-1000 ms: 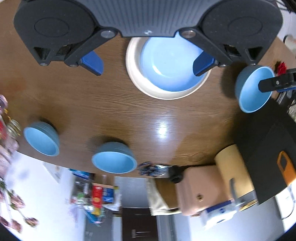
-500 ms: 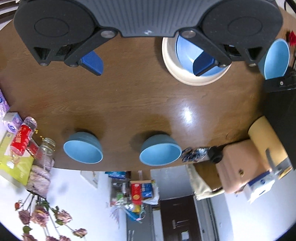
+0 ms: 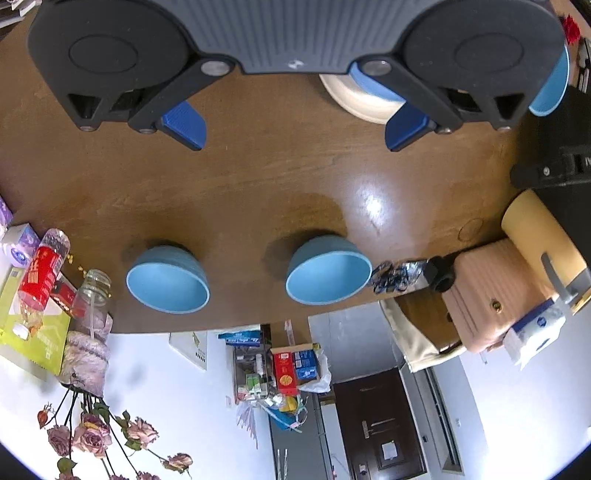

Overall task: Organize plates and bowls
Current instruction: 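Move both grippers toward a light-blue bowl standing on the table, then lower both grippers around the rim of the light-blue bowl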

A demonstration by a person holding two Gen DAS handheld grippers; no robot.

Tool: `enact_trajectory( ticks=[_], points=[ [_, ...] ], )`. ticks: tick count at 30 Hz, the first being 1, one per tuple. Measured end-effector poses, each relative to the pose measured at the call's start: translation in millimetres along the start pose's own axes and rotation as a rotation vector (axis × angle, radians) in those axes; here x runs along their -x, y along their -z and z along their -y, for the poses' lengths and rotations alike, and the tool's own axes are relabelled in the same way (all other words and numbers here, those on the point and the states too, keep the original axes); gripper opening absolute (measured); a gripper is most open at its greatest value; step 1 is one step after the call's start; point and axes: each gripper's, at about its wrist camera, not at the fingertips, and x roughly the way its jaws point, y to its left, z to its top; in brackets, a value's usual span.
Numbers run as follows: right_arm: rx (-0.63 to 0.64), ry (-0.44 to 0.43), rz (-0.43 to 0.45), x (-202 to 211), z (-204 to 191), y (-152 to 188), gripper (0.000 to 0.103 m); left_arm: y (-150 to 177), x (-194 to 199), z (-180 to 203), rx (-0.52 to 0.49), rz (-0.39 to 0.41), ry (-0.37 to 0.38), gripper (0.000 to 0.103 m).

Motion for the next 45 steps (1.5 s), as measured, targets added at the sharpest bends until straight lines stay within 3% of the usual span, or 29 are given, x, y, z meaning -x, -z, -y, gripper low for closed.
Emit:
enact_trajectory(
  ticks=[25, 45],
  points=[
    [0.019, -0.053, 0.023, -71.8, 17.7, -107.9, 0.103, -107.6, -62.7, 32.9, 0.080, 0.040, -0.104, 0.103],
    [0.088, -0.079, -0.087, -175.6, 27.4, -154.1, 0.103, -136.7, -160.5, 57.9, 0.102, -0.014, -0.172, 0.103]
  ],
)
